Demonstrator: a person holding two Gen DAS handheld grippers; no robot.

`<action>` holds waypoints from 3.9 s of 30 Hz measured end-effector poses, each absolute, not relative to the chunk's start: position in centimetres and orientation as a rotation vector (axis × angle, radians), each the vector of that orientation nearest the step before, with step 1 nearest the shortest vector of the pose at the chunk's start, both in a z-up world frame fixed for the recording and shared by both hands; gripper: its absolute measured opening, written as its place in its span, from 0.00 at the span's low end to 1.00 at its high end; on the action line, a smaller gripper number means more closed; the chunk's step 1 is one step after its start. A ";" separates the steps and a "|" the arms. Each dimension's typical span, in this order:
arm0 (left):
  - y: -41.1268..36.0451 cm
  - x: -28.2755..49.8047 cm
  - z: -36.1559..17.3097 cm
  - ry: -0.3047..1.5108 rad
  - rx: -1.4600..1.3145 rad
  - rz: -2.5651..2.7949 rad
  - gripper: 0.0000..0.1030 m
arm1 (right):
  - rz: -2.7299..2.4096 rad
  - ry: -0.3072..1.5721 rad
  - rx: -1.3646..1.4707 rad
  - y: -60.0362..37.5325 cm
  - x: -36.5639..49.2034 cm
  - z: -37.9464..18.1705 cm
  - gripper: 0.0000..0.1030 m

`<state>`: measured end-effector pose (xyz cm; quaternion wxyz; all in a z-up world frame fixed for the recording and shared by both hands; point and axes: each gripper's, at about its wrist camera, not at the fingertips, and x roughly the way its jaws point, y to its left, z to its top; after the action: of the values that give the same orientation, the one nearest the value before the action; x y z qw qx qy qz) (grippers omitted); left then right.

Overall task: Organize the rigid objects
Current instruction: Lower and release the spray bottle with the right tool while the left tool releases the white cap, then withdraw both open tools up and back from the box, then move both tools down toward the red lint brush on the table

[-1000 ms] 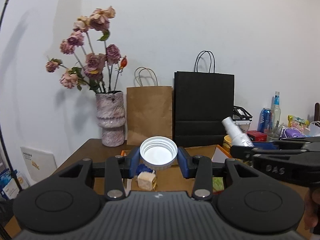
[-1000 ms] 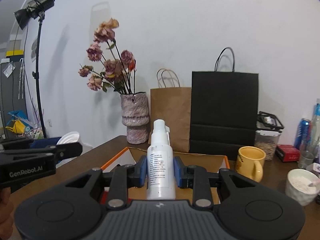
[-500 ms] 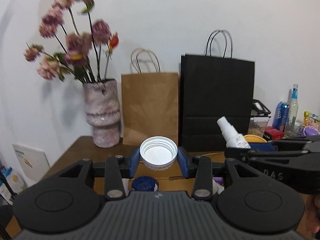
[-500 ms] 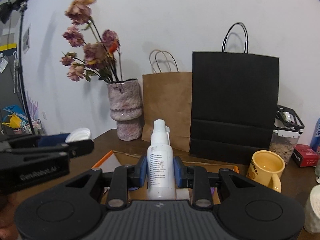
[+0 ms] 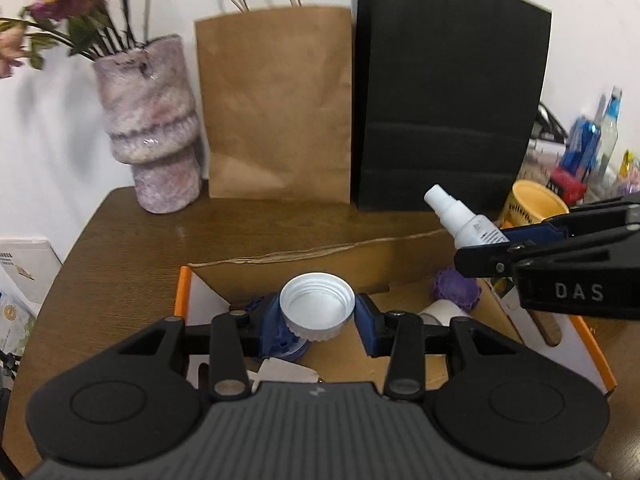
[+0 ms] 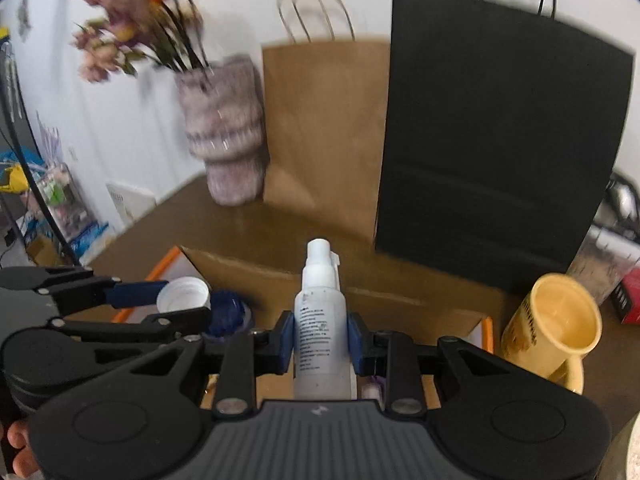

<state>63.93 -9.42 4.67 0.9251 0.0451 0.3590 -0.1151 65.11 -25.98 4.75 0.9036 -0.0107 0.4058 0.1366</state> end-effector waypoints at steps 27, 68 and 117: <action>-11.0 69.8 -1.2 1.034 0.115 -0.258 0.43 | 0.303 1.129 0.041 -22.9 71.5 -2.1 0.28; -7.7 54.8 13.5 0.571 0.058 -0.082 0.69 | 0.223 0.619 0.048 -27.3 55.2 12.2 0.56; -4.1 19.7 2.0 0.161 0.078 -0.021 0.75 | 0.203 0.259 0.003 -29.5 20.2 -0.9 0.78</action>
<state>19.69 -4.09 1.96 0.9959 0.0389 0.0805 -0.0106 20.17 -29.49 -0.91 0.9865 0.0013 0.1290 0.1013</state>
